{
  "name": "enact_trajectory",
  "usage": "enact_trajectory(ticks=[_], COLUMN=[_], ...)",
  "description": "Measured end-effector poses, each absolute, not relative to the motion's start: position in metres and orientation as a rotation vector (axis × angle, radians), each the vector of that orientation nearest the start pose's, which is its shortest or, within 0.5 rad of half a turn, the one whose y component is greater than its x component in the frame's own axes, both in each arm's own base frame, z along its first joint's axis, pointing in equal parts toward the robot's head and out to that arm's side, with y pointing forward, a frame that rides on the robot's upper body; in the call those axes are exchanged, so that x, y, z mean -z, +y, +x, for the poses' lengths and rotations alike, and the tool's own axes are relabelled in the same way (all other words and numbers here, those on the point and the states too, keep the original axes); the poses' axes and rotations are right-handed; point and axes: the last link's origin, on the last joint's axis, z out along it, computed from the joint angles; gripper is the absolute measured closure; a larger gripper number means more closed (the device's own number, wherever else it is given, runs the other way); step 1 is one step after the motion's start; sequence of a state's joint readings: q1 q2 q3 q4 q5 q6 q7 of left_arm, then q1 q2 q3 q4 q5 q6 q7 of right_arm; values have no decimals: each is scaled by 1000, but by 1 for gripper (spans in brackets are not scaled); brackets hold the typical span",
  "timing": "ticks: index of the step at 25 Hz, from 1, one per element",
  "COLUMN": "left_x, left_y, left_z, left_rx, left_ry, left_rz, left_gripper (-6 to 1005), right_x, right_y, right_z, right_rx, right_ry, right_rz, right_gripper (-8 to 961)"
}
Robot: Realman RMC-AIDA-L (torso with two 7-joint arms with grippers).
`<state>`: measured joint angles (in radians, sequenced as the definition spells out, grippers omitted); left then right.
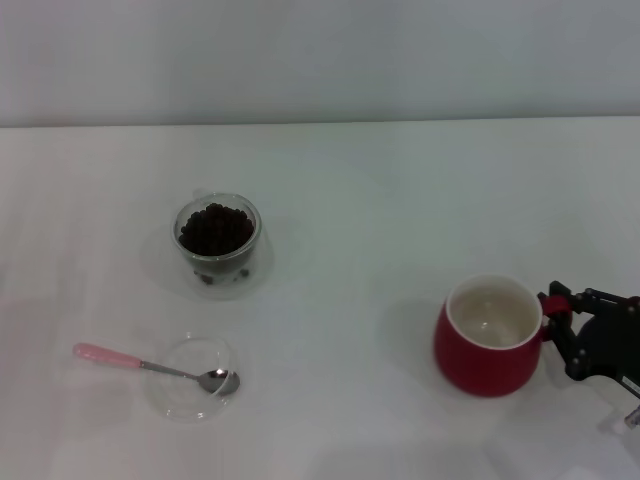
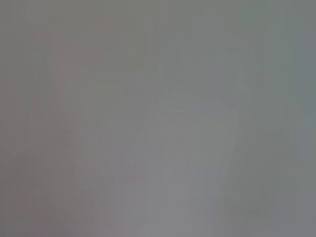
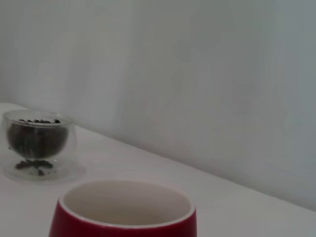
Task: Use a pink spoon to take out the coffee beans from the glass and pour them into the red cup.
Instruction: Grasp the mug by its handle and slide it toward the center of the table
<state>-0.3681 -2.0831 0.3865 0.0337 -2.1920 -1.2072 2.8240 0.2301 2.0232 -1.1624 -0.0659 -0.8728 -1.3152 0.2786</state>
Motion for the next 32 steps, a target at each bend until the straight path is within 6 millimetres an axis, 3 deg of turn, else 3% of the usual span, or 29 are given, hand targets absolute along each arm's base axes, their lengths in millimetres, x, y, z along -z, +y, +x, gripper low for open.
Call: enact_trajectory(ticks=[14, 32], left_x=[-20, -10], left_y=[291, 286], left_z=[-385, -375], left_rx=[646, 706], left_ry=[-668, -662], left_rz=[-1435, -1458], left_gripper=[227, 229], right_x=[39, 60], right_y=[238, 250], right_z=[354, 325], right_rx=[-644, -680], right_ry=[364, 204], right_rz=[-2182, -2407], right_gripper=[805, 804])
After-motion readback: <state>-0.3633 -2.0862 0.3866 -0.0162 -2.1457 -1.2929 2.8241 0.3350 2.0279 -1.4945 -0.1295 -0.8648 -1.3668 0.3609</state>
